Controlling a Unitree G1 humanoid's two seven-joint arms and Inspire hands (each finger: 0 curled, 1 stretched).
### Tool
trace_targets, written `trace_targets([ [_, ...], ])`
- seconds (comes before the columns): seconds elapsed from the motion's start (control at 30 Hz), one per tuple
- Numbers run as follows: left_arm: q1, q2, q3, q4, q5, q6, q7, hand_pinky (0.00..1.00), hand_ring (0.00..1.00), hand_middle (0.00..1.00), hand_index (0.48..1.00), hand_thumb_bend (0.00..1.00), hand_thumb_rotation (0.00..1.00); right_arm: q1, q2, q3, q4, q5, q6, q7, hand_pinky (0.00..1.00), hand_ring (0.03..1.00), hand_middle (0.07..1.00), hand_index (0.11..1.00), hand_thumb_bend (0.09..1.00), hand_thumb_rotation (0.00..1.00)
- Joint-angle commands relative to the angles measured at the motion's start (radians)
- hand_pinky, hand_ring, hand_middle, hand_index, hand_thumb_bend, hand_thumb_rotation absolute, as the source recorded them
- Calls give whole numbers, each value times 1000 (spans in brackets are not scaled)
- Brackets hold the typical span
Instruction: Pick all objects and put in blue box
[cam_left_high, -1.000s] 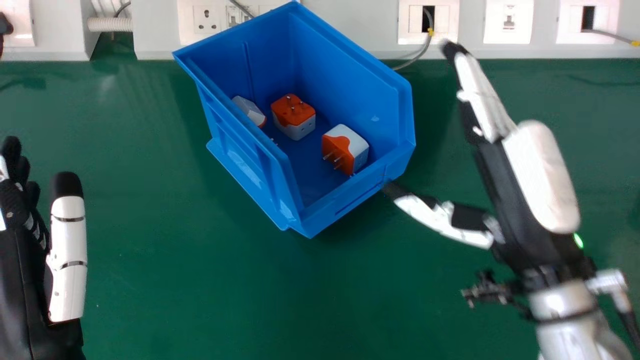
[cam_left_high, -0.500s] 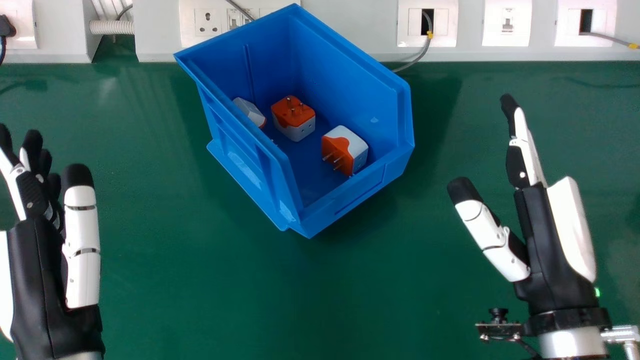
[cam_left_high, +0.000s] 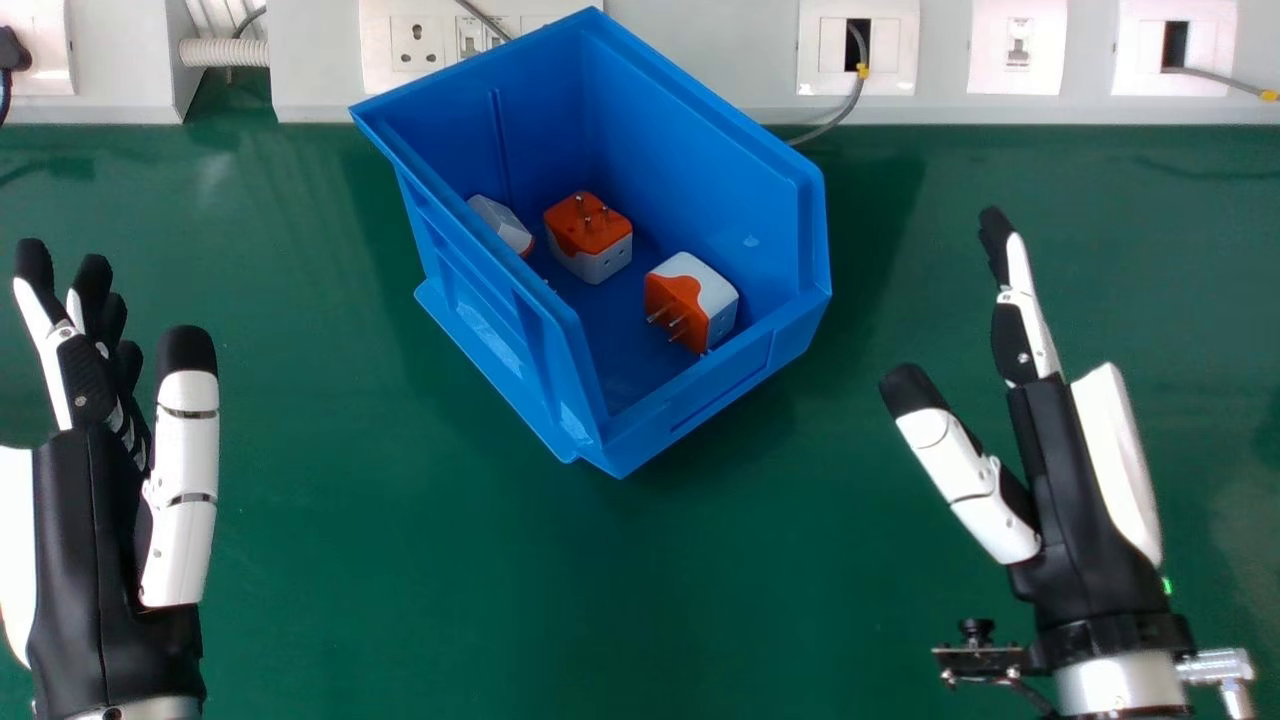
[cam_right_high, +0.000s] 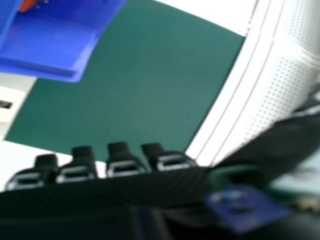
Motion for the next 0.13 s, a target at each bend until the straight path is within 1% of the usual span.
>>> trace_targets([
  [0.0,-14,22,3,2,-11,4,-18,1000,1000,998,982,512,810,-23,18,-8,-1,34,2,14,1000,1000,1000,1000,493,1000],
  [0.03,-23,28,5,11,-20,0,-24,1000,1000,998,980,517,801,-26,25,-8,3,47,5,20,1000,1000,1000,1000,508,1000],
  [0.07,-32,34,7,22,-25,-7,-28,1000,1000,998,980,518,797,-28,33,-9,8,59,7,25,1000,1000,1000,1000,519,1000],
  [0.1,-40,39,9,29,-30,-9,-33,1000,1000,994,978,507,794,-29,41,-11,13,74,7,31,1000,1000,1000,1000,535,1000],
])
